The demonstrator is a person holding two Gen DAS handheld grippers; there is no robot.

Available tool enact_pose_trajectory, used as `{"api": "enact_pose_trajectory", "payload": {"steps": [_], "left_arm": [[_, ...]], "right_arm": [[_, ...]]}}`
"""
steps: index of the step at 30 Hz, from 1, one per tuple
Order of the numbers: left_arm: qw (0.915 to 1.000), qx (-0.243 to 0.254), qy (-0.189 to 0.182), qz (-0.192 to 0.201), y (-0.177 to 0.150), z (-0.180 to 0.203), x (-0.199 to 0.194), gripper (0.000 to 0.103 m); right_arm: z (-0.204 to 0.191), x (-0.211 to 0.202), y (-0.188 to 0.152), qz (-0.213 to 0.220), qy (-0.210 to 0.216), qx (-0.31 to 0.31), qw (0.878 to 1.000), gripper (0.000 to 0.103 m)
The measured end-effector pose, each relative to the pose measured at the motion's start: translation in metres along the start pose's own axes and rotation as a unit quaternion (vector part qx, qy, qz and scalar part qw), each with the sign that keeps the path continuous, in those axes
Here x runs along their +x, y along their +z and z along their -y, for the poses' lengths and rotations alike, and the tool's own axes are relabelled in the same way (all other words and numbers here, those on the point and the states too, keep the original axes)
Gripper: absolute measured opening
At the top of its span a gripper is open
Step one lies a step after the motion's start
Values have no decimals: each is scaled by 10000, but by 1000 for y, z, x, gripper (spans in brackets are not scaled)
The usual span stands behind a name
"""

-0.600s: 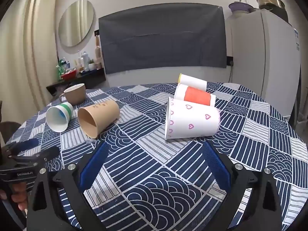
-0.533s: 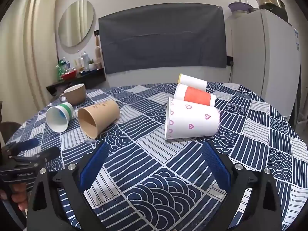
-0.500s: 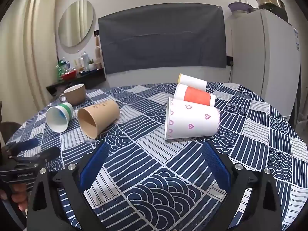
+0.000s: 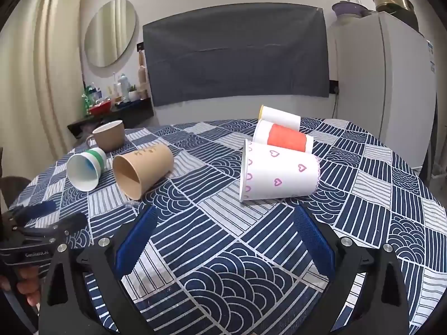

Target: Flip cup upside down

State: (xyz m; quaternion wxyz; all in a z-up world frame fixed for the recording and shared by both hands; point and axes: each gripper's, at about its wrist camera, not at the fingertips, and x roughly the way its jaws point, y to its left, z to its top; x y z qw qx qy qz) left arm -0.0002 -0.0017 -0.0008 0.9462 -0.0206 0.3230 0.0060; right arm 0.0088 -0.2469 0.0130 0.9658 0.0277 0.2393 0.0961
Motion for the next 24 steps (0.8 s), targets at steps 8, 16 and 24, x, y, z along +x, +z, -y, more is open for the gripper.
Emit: {"api": "enact_pose_trajectory", "payload": {"steps": [8,16,24], "left_arm": [[10000,6,-7,-38,1,-2,3,97],[10000,37,5,-46,1,-1,3,97],[9999,85,7,-54,0,0,3,97]], "right_arm": [[1,3,0,-19,14,7,10000,94],[-1,3,1,-5,0,3,10000,94],[1,3,0,-42,13,16,10000,94]]}}
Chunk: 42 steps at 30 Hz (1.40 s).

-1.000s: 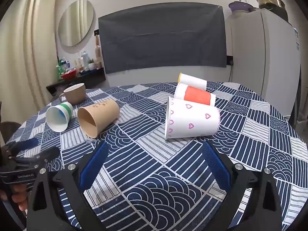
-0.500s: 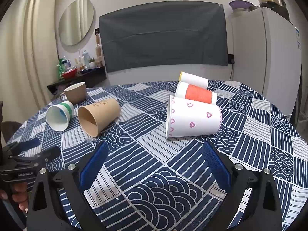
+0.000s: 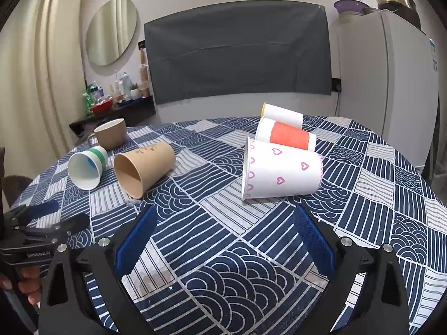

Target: Flip cup upside down

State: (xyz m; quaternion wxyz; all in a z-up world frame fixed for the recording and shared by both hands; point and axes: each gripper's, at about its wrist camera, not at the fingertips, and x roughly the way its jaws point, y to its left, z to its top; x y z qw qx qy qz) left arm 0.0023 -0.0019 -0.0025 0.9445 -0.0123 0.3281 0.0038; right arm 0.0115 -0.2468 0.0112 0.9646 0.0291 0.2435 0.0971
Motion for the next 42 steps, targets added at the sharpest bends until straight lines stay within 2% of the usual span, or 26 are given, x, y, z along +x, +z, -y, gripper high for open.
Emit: {"api": "enact_pose_trajectory", "payload": {"steps": [33,42], "left_arm": [[10000,-82,-25,-22,0,-1,0,97],[9998,-142,125,31,0,-2,-1,97]], "right_arm": [[-1,0,-2,4,10,6,10000,94],[-3,0,-2,-11,40,14,10000,94]]}}
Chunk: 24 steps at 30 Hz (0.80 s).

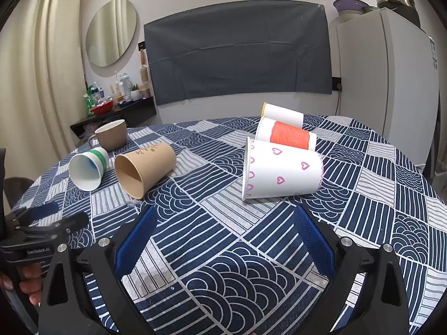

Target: Flip cup upside down

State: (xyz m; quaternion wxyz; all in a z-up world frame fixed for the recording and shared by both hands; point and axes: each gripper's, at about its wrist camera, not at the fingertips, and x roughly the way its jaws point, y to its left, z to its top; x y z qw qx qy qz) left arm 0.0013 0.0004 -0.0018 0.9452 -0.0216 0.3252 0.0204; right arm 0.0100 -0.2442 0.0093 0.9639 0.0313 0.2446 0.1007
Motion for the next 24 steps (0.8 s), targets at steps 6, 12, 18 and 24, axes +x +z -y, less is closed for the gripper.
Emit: {"api": "enact_pose_trajectory", "payload": {"steps": [6,12,18,24], "left_arm": [[9992,358,151,-29,6,12,5,97],[9987,496,-13,-101,17,23,15,97],[9973,514,-492,-202,32,37,20,97],[9949,701,-579,-436,52,56,36,86]], "right_arm": [[3,0,1,-20,36,36,10000,94],[5,0,2,-35,67,92,9999,94],[9,0,3,-40,113,150,9998,94],[14,-8,1,218,-38,312,9993,94]]}}
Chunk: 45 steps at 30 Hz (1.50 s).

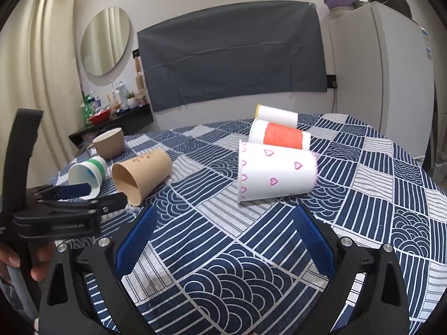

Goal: Flip cup upside down
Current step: 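Move the left tool to the brown kraft cup and grasp its rim, then lift the cup rim with the left tool, tilting the cup up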

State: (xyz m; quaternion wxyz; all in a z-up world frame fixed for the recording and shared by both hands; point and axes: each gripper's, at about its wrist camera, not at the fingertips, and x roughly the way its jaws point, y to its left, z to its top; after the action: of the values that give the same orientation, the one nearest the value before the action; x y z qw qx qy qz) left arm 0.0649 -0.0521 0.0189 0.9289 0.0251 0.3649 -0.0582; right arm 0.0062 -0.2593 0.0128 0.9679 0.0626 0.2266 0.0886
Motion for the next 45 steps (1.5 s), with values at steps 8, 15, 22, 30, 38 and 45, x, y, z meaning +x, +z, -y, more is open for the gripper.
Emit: {"api": "enact_pose_trajectory", "payload": {"steps": [8,15,22,30,38,45], "left_arm": [[9994,54,89,-344,16,12,30,60],[9980,-153,278,-550,20,7,43,17],[9978,-176,295,-575,13,-1,30,5],[9980,-153,237,-572,-5,-1,7,5],[9984,-185,80,-530,-14,2,-5,4],[9991,-76,43,-426,-7,0,-8,48]], "right_arm": [[3,1,1,0,29,31,10000,94],[3,4,2,-93,152,10,9998,94],[2,5,2,-128,200,7,9997,94],[1,5,2,-164,174,10,9997,94],[2,7,1,-224,157,54,9996,94],[2,8,1,-236,180,38,9996,94]]}}
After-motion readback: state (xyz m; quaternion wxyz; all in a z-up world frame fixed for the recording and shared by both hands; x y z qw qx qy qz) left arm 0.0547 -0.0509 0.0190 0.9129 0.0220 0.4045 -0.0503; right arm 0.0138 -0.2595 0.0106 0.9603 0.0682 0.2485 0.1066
